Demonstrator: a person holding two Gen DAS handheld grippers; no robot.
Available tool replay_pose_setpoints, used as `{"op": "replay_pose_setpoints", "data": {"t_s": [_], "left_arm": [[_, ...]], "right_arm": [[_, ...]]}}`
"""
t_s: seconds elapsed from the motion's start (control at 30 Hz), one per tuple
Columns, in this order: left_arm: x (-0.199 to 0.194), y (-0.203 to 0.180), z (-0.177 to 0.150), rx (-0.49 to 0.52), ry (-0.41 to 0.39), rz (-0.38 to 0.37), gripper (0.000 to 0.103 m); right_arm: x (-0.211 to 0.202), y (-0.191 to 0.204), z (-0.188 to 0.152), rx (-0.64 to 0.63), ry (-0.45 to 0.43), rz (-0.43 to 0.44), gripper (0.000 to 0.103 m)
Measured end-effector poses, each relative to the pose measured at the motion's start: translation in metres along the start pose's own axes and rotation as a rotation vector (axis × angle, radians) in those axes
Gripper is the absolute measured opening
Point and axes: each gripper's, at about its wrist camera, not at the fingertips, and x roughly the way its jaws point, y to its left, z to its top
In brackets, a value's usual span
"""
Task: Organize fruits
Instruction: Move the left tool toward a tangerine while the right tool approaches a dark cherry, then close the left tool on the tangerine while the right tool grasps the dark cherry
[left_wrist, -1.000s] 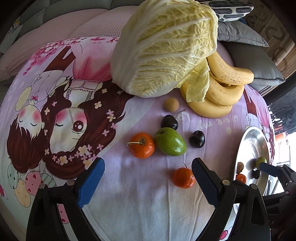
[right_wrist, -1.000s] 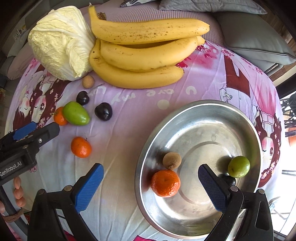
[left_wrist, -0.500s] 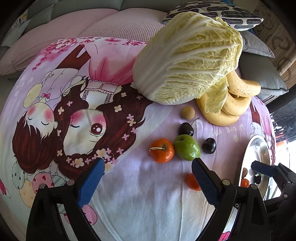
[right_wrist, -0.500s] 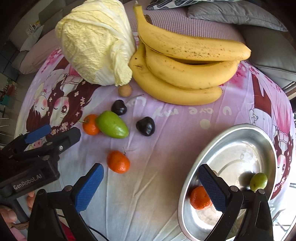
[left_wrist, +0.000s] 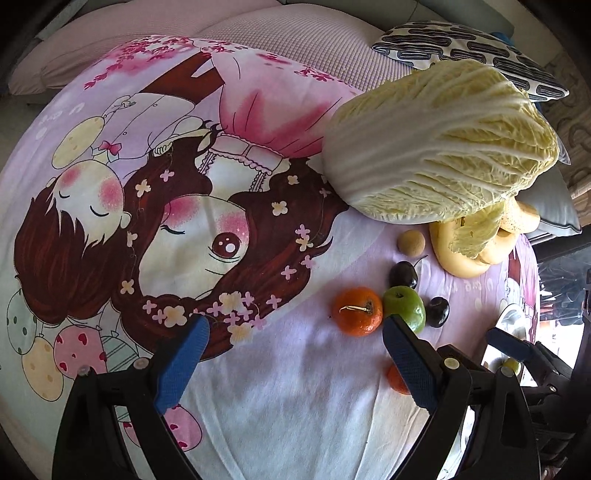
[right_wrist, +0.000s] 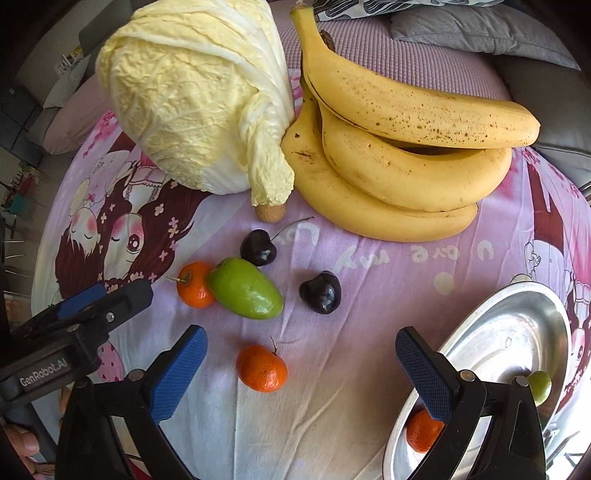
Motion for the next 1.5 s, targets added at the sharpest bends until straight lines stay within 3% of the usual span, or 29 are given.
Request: {"op": "replay_pose_setpoints", "data": {"t_s": [0.33, 0.57, 0.8, 0.97, 1.03, 1.1, 1.17, 1.4, 1.5], "left_arm": [[0.004, 0.008, 0.005, -0.039, -0.028, 0.014, 0.095], [0.013, -0.003, 0.008, -0.01, -0.032, 0.016, 0.096], [0.028, -0.013, 0.011, 0.003, 0.0, -0.025, 0.096], [0.035, -0.011, 0.013, -0.026, 0.006, -0.064, 0.094], [0.038, -0.012, 0.014, -0.029, 0.01, -0.081, 0.082], [0.04, -0.012, 0.014, -0.032, 0.025, -0.101, 0.074], [0.043, -0.015, 0.013, -0.027, 0.036, -0.111, 0.071], [0.053, -0.031, 0.005, -0.018, 0.072, -0.171, 0.045], [0.057, -0.04, 0.002, -0.02, 0.075, -0.189, 0.038]], "right_arm": [[0.012, -0.013, 0.026, 0.074, -0.008, 0.008, 0.103], [0.017, -0.024, 0.032, 0.096, 0.007, 0.025, 0.103], [0.031, -0.033, 0.036, 0.102, 0.0, 0.023, 0.103], [0.039, -0.047, 0.036, 0.099, -0.011, 0.025, 0.097], [0.04, -0.056, 0.03, 0.09, -0.014, 0.02, 0.088], [0.042, -0.055, 0.029, 0.088, -0.014, 0.022, 0.085], [0.047, -0.05, 0.028, 0.089, -0.017, 0.029, 0.083], [0.071, -0.055, 0.02, 0.075, -0.007, 0.034, 0.055], [0.07, -0.057, 0.019, 0.075, -0.006, 0.041, 0.05]]}}
